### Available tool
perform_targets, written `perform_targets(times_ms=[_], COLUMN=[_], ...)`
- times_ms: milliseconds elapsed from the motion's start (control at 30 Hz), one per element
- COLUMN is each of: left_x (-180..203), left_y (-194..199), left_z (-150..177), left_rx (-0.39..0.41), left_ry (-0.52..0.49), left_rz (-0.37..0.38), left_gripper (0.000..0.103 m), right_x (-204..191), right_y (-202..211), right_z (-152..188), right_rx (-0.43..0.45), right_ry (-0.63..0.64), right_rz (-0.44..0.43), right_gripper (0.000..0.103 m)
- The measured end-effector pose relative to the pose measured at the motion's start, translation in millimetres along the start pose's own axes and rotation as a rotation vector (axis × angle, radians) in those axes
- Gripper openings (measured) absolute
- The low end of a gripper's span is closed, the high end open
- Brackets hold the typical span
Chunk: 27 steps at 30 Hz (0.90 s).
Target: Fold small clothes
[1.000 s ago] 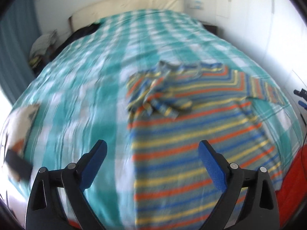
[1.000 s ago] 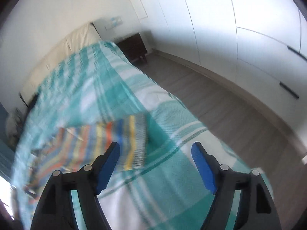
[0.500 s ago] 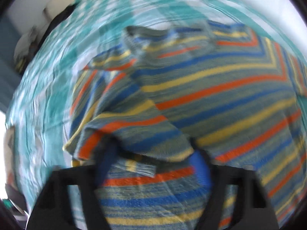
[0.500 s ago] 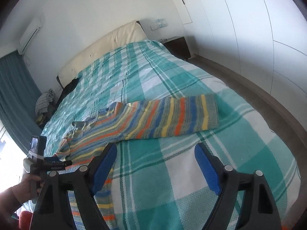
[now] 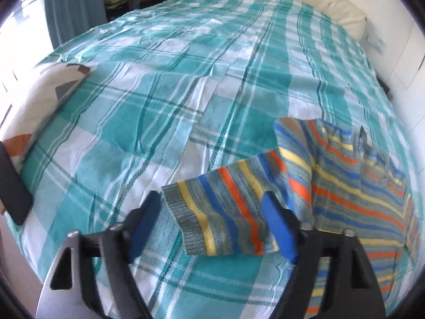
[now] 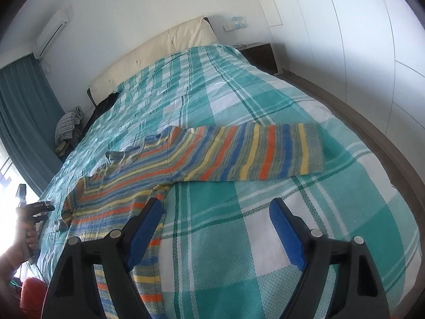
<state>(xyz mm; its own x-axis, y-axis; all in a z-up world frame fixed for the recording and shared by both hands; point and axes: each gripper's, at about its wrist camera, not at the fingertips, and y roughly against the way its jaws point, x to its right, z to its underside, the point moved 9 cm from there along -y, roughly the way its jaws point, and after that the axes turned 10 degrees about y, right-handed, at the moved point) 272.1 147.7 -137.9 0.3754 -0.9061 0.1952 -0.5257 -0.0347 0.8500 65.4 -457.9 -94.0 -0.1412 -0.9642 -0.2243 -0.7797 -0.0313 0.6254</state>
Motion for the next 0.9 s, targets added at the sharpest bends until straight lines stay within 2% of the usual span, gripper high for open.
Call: perform_targets(times_ms=[67,200,267,333,367,400,433,467,533,567,633,700,800,900], left_x=[-6.4,-40.6,-47.1,-40.5,-29.1,-15.2,0.6,6.2,12.1,9.4,-18.2,-60.2,-101.1,-105.3], left_y=[-13.7,-47.7,-50.5,-49.7,-47.4,-47.0,-49.8,-48.1,-33.6,-27.6,-12.0,-4.9,-14.8,-26.7], left_z=[4.8,23.3,26.3,24.2,22.4,22.2,24.8,23.5,10.9,4.4,-21.7,-46.2,-54.7,-44.7], left_rx=[-0.031,-0.097,-0.094,-0.08,-0.085,-0.11,-0.158,-0.151,-0.073,-0.046,0.034,0.09,0.044,0.031], left_ry=[0.053,0.211,0.24,0.226,0.199,0.166,0.123,0.087,-0.011,-0.027,-0.024,-0.016,-0.009,-0.058], left_rz=[-0.015,-0.146,-0.141,-0.116,-0.071,-0.016,0.037,0.011,-0.066,-0.098,-0.221,-0.379,-0.452,-0.495], left_gripper=[0.085,0.085,0.085,0.077,0.054,0.007,0.006,0.003,0.003,0.003,0.003,0.003,0.003,0.002], right_x=[-0.1,1.4,0.8,-0.4,-1.3,-2.0,-3.1,-4.1,-5.5,-6.0,-6.0,-5.4,-5.2,-8.4], right_y=[0.9,-0.9,-1.8,-4.1,-5.8,-7.4,-9.8,-11.3,-12.9,-12.5,-9.7,-7.0,-8.9,-13.3], right_z=[0.6,2.3,3.4,5.2,5.9,6.4,7.0,7.2,7.8,8.2,7.9,7.3,6.8,8.2], right_rx=[0.0,-0.009,-0.014,-0.025,-0.031,-0.037,-0.043,-0.048,-0.053,-0.052,-0.043,-0.035,-0.041,-0.055], right_ry=[0.001,-0.001,0.003,0.009,0.014,0.018,0.025,0.031,0.041,0.044,0.047,0.048,0.048,0.067], right_rz=[0.005,0.019,0.025,0.03,0.033,0.037,0.04,0.043,0.046,0.05,0.057,0.063,0.064,0.065], right_gripper=[0.082,0.082,0.082,0.082,0.082,0.082,0.082,0.082,0.082,0.082,0.082,0.082,0.082,0.082])
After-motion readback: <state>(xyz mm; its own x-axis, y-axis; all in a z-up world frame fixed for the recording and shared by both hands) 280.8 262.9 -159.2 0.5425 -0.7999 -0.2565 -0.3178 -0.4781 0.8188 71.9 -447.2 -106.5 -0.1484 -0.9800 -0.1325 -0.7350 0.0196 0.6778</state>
